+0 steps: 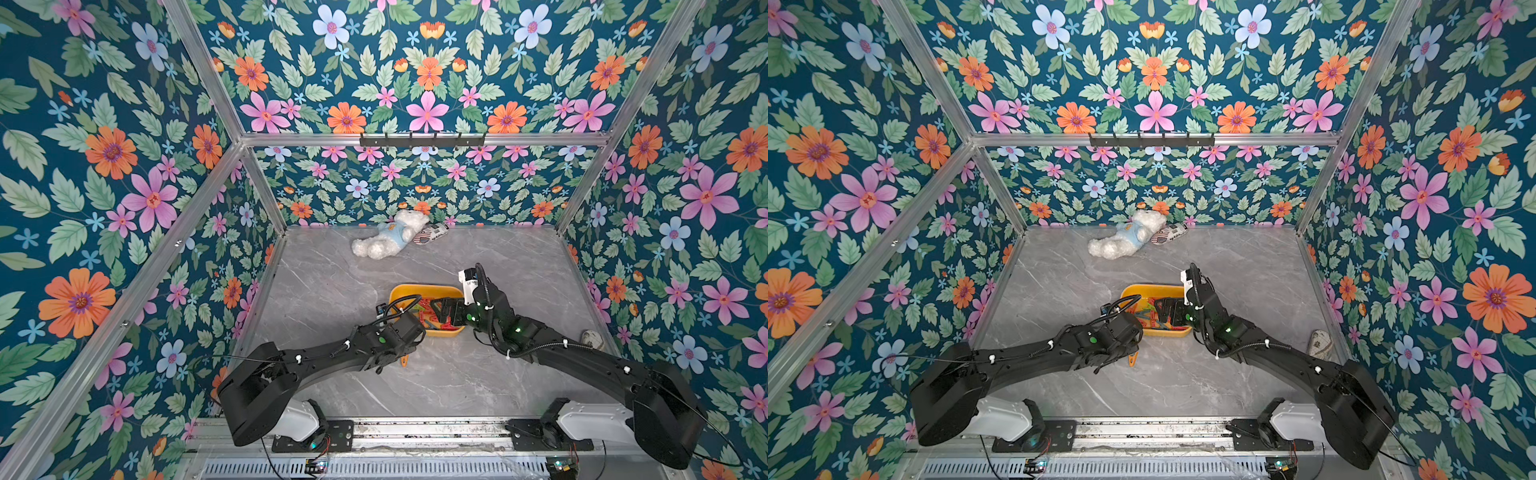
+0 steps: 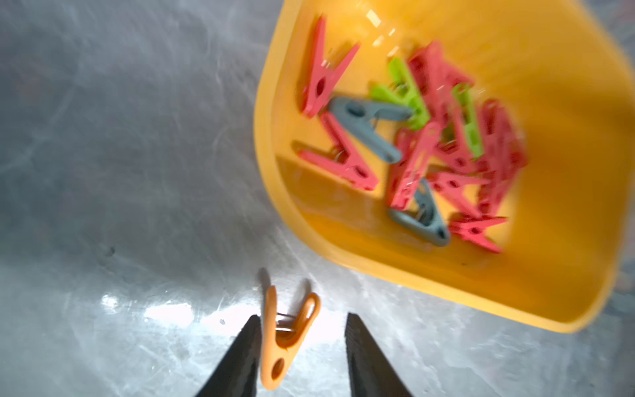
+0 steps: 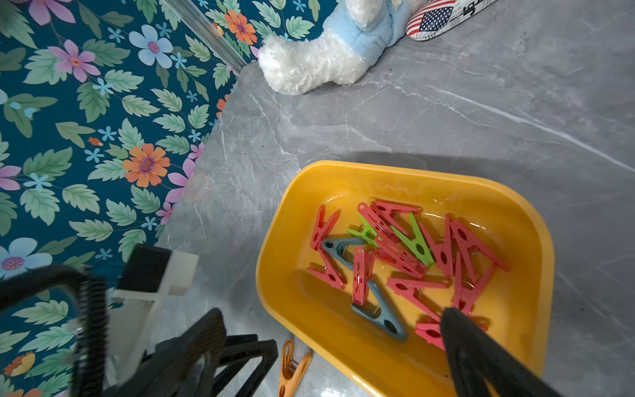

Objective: Take the clothespins out of the storage box
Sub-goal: Place the clothespin at the center of the board, then pick up the clothespin from the storage box.

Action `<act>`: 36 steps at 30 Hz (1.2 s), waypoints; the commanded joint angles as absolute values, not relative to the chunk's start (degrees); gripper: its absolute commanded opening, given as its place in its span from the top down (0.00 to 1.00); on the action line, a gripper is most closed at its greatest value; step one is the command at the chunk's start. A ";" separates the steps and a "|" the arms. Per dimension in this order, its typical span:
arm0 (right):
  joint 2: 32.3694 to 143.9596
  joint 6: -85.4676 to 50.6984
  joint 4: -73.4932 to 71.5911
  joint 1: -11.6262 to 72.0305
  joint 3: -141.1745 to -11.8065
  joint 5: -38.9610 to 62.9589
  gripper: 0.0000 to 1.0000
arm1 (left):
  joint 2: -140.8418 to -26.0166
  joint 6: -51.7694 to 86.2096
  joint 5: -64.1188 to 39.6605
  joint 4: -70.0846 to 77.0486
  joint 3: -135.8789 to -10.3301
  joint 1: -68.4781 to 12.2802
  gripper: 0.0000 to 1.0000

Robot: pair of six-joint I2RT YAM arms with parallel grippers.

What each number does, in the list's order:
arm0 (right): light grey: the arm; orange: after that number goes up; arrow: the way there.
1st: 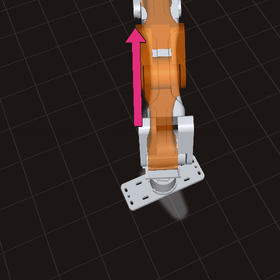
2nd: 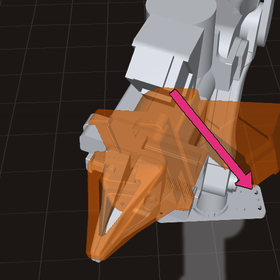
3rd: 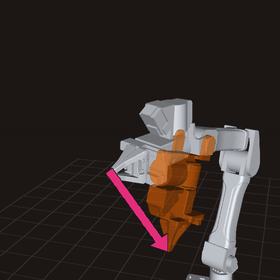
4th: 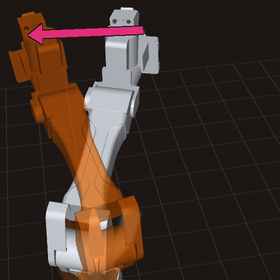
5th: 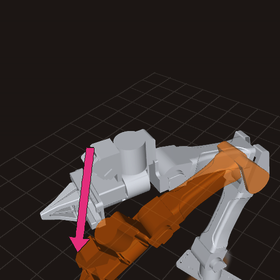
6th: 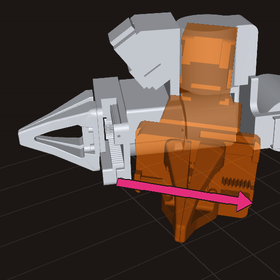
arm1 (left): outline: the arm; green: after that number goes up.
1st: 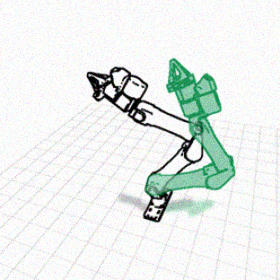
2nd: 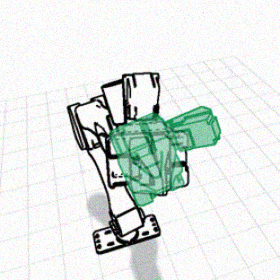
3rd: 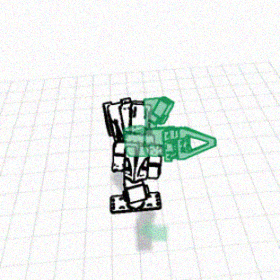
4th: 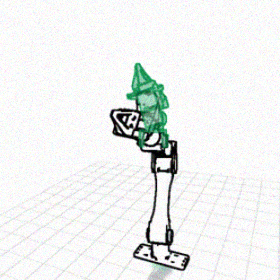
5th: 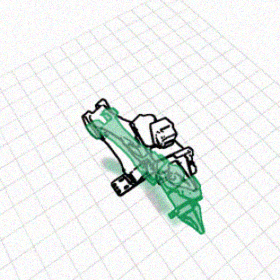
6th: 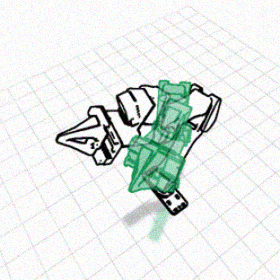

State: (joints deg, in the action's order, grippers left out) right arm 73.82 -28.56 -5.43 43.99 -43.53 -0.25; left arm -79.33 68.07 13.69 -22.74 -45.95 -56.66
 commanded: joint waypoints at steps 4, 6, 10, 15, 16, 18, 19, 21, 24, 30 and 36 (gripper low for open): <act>77.29 -28.66 -2.64 44.07 -46.99 -2.40 0.07 | -75.04 61.24 17.59 -28.39 -50.03 -54.57 0.33; 79.02 -29.06 -1.75 44.06 -48.32 -1.88 0.11 | -73.99 58.94 17.39 -29.30 -51.15 -53.22 0.26; 82.65 -29.58 -0.40 44.08 -51.15 -0.97 0.23 | -71.74 54.48 14.49 -29.55 -52.24 -48.83 0.13; 86.91 -29.96 0.78 44.12 -54.40 0.06 0.38 | -69.47 49.63 9.74 -29.37 -53.00 -41.74 0.00; 87.83 -29.97 0.94 44.07 -55.02 0.45 0.40 | -68.92 48.87 9.44 -29.27 -52.92 -40.41 0.00; 89.45 -30.10 1.05 44.08 -55.95 1.17 0.43 | -67.85 46.64 9.07 -28.25 -52.46 -38.13 0.00; 90.33 -30.15 1.05 44.06 -56.42 1.55 0.46 | -67.28 45.35 8.82 -27.38 -52.01 -37.04 0.00; 92.14 -30.03 1.21 44.08 -57.40 2.30 0.49 | -66.26 42.63 8.26 -25.92 -51.21 -35.69 0.00; 94.39 -29.75 1.32 44.12 -58.93 3.78 0.55 | -66.03 41.14 7.10 -25.89 -51.39 -33.67 0.00; 101.27 -29.23 1.47 44.11 -61.49 5.40 0.62 | -65.92 40.99 5.76 -25.41 -51.43 -31.95 0.00; 104.53 -28.61 1.76 44.06 -63.17 5.94 0.67 | -65.69 41.11 5.89 -25.48 -51.44 -31.47 0.00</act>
